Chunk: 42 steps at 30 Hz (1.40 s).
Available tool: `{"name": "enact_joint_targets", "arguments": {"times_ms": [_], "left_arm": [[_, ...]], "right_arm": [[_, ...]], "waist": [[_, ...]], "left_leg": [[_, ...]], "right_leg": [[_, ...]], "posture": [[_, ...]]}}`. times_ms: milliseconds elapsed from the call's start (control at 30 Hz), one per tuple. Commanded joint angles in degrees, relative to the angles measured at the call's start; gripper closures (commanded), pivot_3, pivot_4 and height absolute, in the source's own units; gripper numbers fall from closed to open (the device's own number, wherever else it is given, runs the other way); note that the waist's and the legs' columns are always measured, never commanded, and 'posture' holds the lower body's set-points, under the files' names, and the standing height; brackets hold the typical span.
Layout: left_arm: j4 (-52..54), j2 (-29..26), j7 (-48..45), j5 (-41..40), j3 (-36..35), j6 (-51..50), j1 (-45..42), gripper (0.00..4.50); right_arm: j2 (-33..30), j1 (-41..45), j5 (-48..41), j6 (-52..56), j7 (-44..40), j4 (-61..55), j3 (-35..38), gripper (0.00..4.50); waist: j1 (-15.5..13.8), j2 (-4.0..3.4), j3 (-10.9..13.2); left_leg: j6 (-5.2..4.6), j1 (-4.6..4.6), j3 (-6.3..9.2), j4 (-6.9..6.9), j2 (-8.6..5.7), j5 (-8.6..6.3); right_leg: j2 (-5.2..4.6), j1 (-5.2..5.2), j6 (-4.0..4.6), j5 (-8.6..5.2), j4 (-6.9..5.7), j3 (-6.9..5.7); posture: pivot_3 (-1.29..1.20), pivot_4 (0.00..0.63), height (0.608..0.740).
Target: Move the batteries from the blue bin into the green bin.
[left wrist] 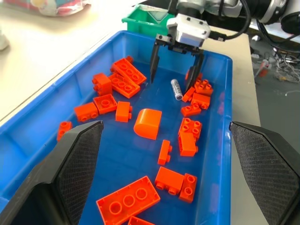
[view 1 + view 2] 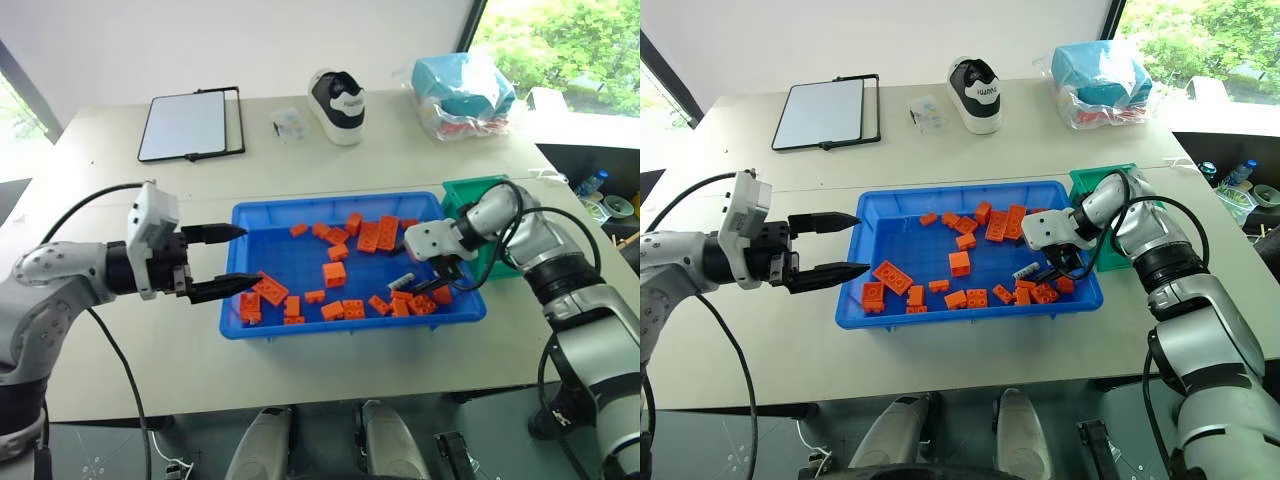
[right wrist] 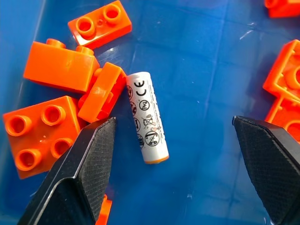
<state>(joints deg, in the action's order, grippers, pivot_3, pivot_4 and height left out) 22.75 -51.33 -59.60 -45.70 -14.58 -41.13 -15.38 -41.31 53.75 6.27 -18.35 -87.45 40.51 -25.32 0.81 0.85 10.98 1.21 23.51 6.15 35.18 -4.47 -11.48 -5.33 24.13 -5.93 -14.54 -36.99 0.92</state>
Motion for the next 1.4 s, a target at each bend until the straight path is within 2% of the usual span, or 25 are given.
{"name": "enact_joint_targets", "arguments": {"times_ms": [33, 100, 267, 300, 367, 433, 600, 767, 800, 967, 1033, 1067, 1133, 1233, 1300, 1400], "left_arm": [[0.9, -0.9, 0.3, -1.0, -1.8, 0.1, -0.6, 0.0], [0.6, -0.8, 0.4, -0.9, -1.4, 0.2, -1.1, 0.0], [-0.6, -0.5, -0.4, -0.2, 0.0, 0.8, -2.5, 0.0], [-0.9, -0.4, -0.5, 0.0, 0.4, 0.9, -2.8, 0.0], [-1.3, -0.2, -0.7, 0.2, 0.8, 1.1, -3.2, 0.0], [-1.7, 0.0, -0.7, 0.2, 1.0, 1.2, -3.1, 0.0], [-2.1, 0.4, -0.8, 0.5, 1.3, 1.9, -2.0, 0.0], [-4.1, 1.2, -1.8, 1.3, 3.7, 2.8, -4.4, 0.0], [-4.6, 1.3, -2.2, 1.6, 4.2, 3.2, -5.0, 0.0], [-7.5, 2.2, -3.5, 3.0, 6.3, 4.0, -8.6, 0.0], [-8.3, 2.2, -4.1, 3.4, 6.8, 4.3, -9.3, 0.0], [-8.6, 2.2, -4.3, 3.5, 6.8, 4.4, -9.4, 0.0], [-9.2, 1.7, -4.8, 3.4, 5.9, 4.1, -9.3, 0.0], [-9.7, 0.4, -5.3, 2.5, 3.4, 3.3, -7.9, 0.0], [-10.1, -0.8, -5.7, 1.7, 1.4, 2.3, -6.6, 0.0], [-10.6, -2.8, -6.3, 1.1, -1.3, 1.7, -4.9, 0.0]], "right_arm": [[0.7, -0.1, 0.6, 0.4, 0.5, 2.1, 1.2, 0.96], [1.0, -0.9, -0.1, 1.7, -0.4, 1.0, 1.7, 1.68], [0.6, -4.2, -3.4, 8.2, -0.2, -6.6, 4.7, 4.33], [0.5, -5.0, -4.6, 11.2, 0.6, -9.5, 6.1, 4.49], [0.1, -6.9, -7.8, 20.4, 4.7, -17.5, 10.8, 4.49], [-0.2, -8.5, -9.9, 30.8, 12.2, -25.6, 16.9, 4.49], [-3.2, -13.2, -9.3, 53.1, 31.3, -41.2, 32.4, 4.49], [-10.0, -21.3, -6.1, 57.3, 38.4, -45.6, 37.6, 4.49], [-10.5, -22.3, -6.3, 57.7, 38.8, -45.9, 37.6, 4.49], [-11.5, -23.4, -5.4, 56.4, 41.3, -46.7, 34.7, 2.0], [-11.1, -22.4, -7.4, 56.7, 41.1, -47.8, 35.9, 1.05], [-11.0, -22.1, -8.6, 57.0, 40.9, -48.3, 36.7, 1.05], [-10.8, -21.1, -17.4, 63.4, 37.1, -53.2, 42.8, 1.05], [-14.3, -25.9, -29.9, 73.3, 28.7, -61.0, 52.0, 1.05], [-16.2, -34.0, -34.7, 75.4, 23.0, -65.2, 59.1, 1.05], [-15.7, -46.4, -39.2, 76.6, 18.1, -69.8, 68.4, 1.05]], "waist": [[0.0, 0.01, 0.0], [0.0, 0.01, 0.0], [0.0, 0.01, 0.0], [0.0, 0.01, 0.0], [0.0, -0.01, 0.0], [0.0, -0.05, 0.0], [-0.4, -0.04, 0.0], [-1.5, -0.02, 0.0], [-1.5, -0.02, 0.0], [-0.3, -0.03, 0.0], [0.1, -0.03, 0.0], [0.2, -0.03, 0.0], [0.1, -0.08, 0.1], [-0.3, -0.09, 0.1], [-0.8, 0.04, 0.0], [-1.4, 0.15, 0.0]], "left_leg": [[0.0, -0.08, 0.0, 0.0, 0.0, 0.0], [0.0, -0.12, 0.0, 0.03, 0.0, 0.0], [0.0, -0.12, 0.04, 0.03, 0.0, 0.0], [0.0, -0.12, 0.04, 0.02, 0.0, 0.0], [0.0, -0.12, 0.04, 0.01, 0.0, 0.0], [0.0, -0.04, 0.03, 0.0, 0.0, 0.0], [0.01, 0.03, 0.03, -0.05, 0.01, 0.0], [0.0, 0.11, -0.04, -0.04, -0.02, -0.01], [-0.01, 0.11, -0.08, -0.03, -0.01, -0.01], [-0.02, 0.08, -0.23, 0.03, 0.02, 0.0], [-0.02, 0.06, -0.21, -0.01, 0.03, 0.0], [-0.02, 0.06, -0.22, -0.04, 0.03, 0.0], [-0.03, 0.07, -0.21, -0.04, 0.05, 0.0], [-0.06, 0.13, -0.11, -0.05, 0.05, -0.02], [-0.17, 0.14, -0.01, -0.03, 0.04, -0.09], [-0.26, 0.19, 0.07, 0.0, 0.05, -0.17]], "right_leg": [[0.0, -0.1, 0.01, -0.01, 0.02, 0.0], [0.0, -0.17, 0.03, -0.02, 0.04, 0.0], [0.01, -0.16, 0.02, -0.01, 0.02, -0.01], [0.01, -0.16, 0.02, -0.01, 0.02, 0.0], [0.0, -0.12, 0.01, -0.01, 0.0, 0.0], [-0.04, 0.01, 0.01, -0.01, -0.07, 0.03], [-0.14, 0.17, 0.02, -0.01, -0.11, 0.08], [-0.21, 0.14, 0.21, -0.12, 0.04, 0.05], [-0.21, 0.14, 0.21, -0.12, 0.06, 0.06], [-0.2, 0.12, 0.2, -0.11, 0.0, 0.13], [-0.19, 0.14, 0.17, -0.09, 0.0, 0.13], [-0.18, 0.16, 0.12, -0.07, 0.0, 0.13], [-0.16, 0.18, 0.02, -0.01, -0.01, 0.13], [-0.15, 0.19, -0.01, -0.01, 0.0, 0.08], [-0.16, 0.14, -0.02, -0.02, 0.01, -0.03], [-0.16, 0.03, -0.01, -0.02, 0.2, -0.16]], "posture": [[0.0, 0.15, 0.731], [0.0, 0.15, 0.731], [0.0, 0.15, 0.731], [0.0, 0.15, 0.731], [0.0, 0.15, 0.731], [0.0, 0.15, 0.731], [0.0, 0.15, 0.731], [0.0, 0.15, 0.731], [0.0, 0.15, 0.731], [0.0, 0.15, 0.731], [0.0, 0.15, 0.731], [0.0, 0.15, 0.731], [0.0, 0.15, 0.731], [0.0, 0.15, 0.731], [0.0, 0.15, 0.731], [0.0, 0.15, 0.731]]}}
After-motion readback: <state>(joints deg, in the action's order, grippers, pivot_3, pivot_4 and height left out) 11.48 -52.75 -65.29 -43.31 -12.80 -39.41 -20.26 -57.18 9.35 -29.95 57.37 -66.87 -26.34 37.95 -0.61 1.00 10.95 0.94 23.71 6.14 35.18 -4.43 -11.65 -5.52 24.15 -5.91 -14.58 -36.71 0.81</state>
